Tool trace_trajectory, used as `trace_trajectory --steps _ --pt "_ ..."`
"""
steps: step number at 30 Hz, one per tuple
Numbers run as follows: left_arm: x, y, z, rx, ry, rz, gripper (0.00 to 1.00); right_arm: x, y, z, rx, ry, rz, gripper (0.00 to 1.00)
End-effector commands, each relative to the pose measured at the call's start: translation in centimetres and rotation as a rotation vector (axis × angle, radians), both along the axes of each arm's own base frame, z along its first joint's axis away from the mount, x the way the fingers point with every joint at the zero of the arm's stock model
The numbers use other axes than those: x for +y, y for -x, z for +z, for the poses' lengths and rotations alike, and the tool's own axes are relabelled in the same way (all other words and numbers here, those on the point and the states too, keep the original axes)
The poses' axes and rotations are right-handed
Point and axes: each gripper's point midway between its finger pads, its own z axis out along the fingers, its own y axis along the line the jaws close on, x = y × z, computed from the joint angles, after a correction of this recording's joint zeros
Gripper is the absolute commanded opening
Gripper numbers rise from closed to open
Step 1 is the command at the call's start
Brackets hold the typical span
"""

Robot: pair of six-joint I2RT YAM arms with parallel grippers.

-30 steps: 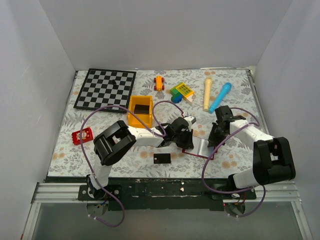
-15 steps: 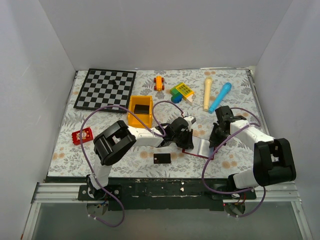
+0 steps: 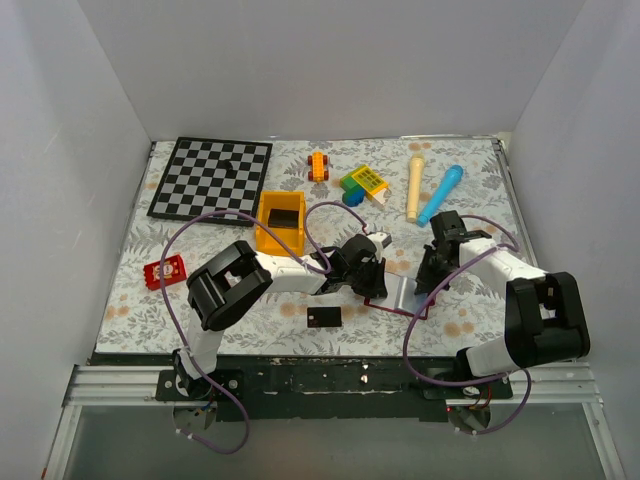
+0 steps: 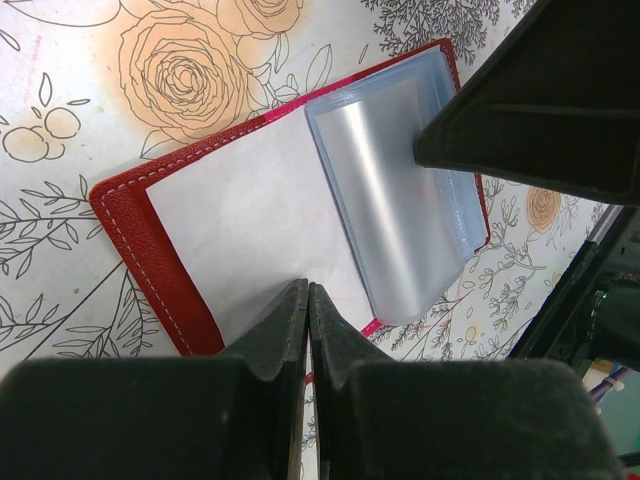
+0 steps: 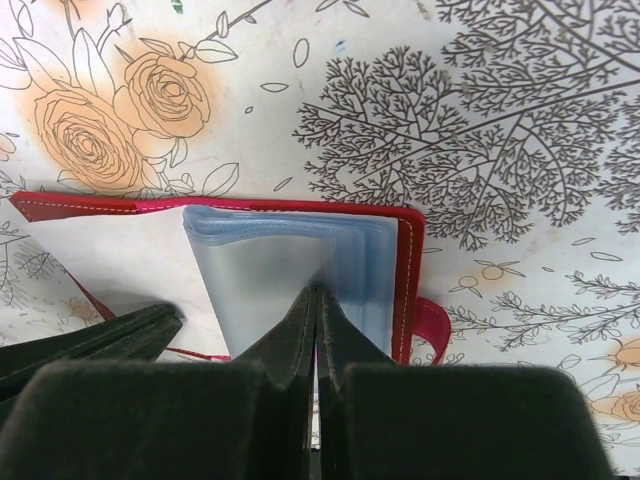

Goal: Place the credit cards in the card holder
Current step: Open the card holder at the center of the board.

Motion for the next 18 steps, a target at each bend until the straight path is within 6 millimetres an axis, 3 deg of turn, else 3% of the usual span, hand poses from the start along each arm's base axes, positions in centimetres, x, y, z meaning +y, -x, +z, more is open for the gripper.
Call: trace_trajectory --steps 1,18 --pt "0.3 0.2 -0.1 0.007 -0.009 -0.003 0.00 1.1 -0.7 0.3 -0.015 -0.045 0.038 0.01" --pt "0.4 0.3 -0.4 0.018 -0.010 -0.002 0.00 4.4 -1.9 2.9 -0.141 -0.232 0.109 0.03"
